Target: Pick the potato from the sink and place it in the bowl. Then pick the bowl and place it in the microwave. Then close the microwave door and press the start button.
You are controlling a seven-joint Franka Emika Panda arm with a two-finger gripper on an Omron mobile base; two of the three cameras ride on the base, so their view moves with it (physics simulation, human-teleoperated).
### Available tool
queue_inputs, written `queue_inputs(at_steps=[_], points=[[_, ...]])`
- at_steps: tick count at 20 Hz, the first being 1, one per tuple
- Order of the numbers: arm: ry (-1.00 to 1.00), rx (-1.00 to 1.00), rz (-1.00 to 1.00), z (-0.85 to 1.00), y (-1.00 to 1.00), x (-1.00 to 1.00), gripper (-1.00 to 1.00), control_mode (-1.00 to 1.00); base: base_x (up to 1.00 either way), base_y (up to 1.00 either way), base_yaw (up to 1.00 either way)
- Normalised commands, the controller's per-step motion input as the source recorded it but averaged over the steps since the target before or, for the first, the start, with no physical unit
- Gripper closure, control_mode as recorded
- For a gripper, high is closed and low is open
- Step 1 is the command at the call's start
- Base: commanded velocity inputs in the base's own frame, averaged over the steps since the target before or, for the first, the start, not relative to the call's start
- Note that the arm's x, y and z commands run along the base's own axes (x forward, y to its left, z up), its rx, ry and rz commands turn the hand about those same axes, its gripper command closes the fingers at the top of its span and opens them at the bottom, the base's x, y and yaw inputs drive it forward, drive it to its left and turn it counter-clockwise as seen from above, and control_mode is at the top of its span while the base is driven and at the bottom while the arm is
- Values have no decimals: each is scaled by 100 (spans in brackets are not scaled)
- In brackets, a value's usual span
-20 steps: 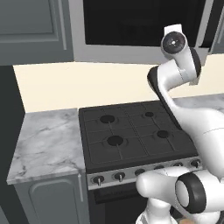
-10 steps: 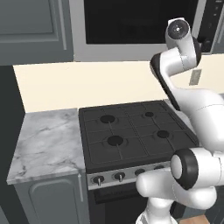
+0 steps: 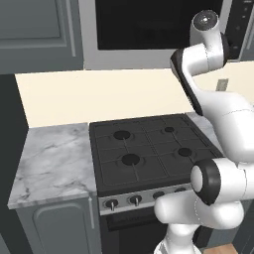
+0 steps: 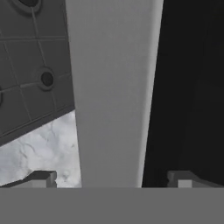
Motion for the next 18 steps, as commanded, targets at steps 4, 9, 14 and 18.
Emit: queue_inputs(at_steps=[4,9,14,18], points=[[18,3,0,-41,-15,42,-100,-100,0,0,0],[12,0,2,-68,-29,54,-100,-100,0,0,0],[6,0,4,-71,-22,21,-100,-100,0,0,0],[5,0,4,-65,-23,32,-100,-100,0,0,0]])
